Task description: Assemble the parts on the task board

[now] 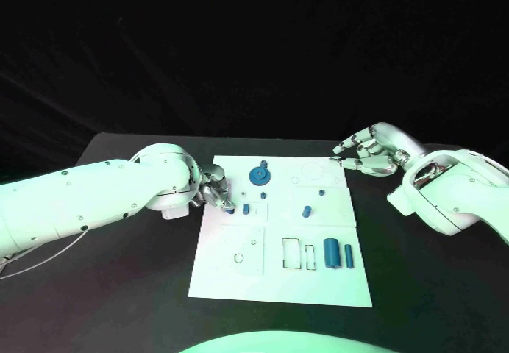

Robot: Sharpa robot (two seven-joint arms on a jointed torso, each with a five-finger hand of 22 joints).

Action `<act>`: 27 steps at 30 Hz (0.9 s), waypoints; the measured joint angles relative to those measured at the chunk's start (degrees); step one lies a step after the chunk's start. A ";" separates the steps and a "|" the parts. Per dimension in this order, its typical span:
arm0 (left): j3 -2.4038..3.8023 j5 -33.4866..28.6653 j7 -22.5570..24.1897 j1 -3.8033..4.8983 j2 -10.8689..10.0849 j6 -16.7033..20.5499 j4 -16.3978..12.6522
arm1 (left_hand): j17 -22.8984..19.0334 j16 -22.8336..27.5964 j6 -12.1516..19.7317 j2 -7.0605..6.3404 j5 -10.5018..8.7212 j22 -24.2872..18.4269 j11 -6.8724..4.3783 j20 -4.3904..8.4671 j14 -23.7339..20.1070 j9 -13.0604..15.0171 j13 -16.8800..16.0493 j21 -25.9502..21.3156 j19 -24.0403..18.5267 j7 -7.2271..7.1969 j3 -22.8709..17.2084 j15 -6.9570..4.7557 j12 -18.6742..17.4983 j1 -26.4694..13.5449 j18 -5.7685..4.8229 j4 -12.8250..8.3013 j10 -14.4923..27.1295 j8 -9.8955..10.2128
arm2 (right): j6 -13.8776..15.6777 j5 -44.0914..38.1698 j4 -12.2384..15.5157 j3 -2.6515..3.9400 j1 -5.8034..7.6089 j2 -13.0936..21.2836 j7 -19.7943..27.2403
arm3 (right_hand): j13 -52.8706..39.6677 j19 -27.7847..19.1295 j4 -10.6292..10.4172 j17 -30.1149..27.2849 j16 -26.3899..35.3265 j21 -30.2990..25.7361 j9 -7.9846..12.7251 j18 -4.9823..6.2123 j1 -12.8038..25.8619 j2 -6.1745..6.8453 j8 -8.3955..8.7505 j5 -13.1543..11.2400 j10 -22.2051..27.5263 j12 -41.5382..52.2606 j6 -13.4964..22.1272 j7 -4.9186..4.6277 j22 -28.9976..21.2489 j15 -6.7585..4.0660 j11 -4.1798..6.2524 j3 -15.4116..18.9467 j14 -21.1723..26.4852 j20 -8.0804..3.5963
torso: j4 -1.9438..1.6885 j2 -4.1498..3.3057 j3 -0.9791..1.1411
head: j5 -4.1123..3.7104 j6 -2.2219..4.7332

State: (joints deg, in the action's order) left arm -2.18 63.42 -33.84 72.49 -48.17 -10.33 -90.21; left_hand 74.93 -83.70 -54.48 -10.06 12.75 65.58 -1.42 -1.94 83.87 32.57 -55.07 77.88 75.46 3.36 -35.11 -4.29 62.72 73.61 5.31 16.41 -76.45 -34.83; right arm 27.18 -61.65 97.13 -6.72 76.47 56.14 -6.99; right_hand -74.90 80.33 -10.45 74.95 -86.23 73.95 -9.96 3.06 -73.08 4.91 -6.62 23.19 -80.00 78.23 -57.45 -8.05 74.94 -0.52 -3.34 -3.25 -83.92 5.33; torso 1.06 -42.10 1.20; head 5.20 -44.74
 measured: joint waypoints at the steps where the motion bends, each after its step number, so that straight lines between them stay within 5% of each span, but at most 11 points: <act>1: 0.00 0.00 -0.07 0.01 0.08 -0.04 0.04 | 0.00 0.00 0.00 -0.07 0.00 0.03 0.00 0.00 0.00 0.00 -0.07 0.00 0.00 0.00 -0.25 0.00 0.08 -0.07 0.00 -0.06 0.00 -0.20 | 0.00 0.00 0.01 0.00 0.00 0.00 0.00 | 0.00 0.00 0.00 0.00 0.00 0.00 0.00 0.00 0.00 0.00 -0.16 0.00 0.00 0.00 0.00 0.00 0.00 0.00 0.00 0.00 0.00 0.00 | 0.00 0.00 0.02 | 0.00 0.00; 9: 0.05 -0.08 -0.51 0.06 0.56 -0.56 0.51 | -0.01 0.00 -0.20 -1.09 0.00 0.52 -0.22 0.03 0.00 0.85 -0.56 0.32 0.39 -0.20 -1.80 0.00 0.38 -1.15 0.00 -0.98 -0.63 -1.19 | 0.00 0.00 0.07 0.00 0.00 0.09 0.00 | 0.00 0.00 0.00 -0.01 0.00 0.00 0.00 0.00 0.00 0.00 -0.23 0.00 0.00 0.00 0.00 0.00 -0.01 0.00 0.00 0.00 0.00 0.00 | 0.02 0.01 0.03 | 0.02 -0.11; 27: 0.07 -0.91 -1.69 0.09 1.48 -0.91 1.45 | -0.02 0.00 0.13 -0.50 -0.22 1.58 -0.93 0.41 0.02 2.86 -1.38 0.83 0.83 -0.56 -3.63 -0.43 1.41 -5.55 0.00 -2.82 -1.76 -3.60 | 0.01 0.01 0.25 0.00 0.00 0.21 0.00 | 0.00 0.00 0.00 -0.02 0.00 0.00 0.01 0.00 -0.23 -0.23 -0.23 0.23 0.00 0.00 0.00 0.00 -0.02 0.00 0.00 0.00 0.00 0.00 | -0.01 0.01 0.04 | -0.10 -0.15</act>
State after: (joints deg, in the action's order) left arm -2.11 62.51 -35.53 72.58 -46.69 -11.25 -88.77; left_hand 74.92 -83.70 -54.35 -10.57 12.53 67.16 -2.35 -1.53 83.89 35.43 -56.44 78.71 76.29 2.80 -38.74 -4.72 64.13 68.07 5.31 13.59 -78.21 -38.43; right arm 27.19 -61.64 97.38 -6.72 76.47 56.34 -6.99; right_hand -74.90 80.33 -10.45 74.93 -86.23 73.95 -9.95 3.06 -73.31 4.68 -6.85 23.43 -80.00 78.23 -57.45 -8.05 74.92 -0.52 -3.34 -3.25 -83.92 5.33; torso 1.05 -42.09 1.24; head 5.10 -44.89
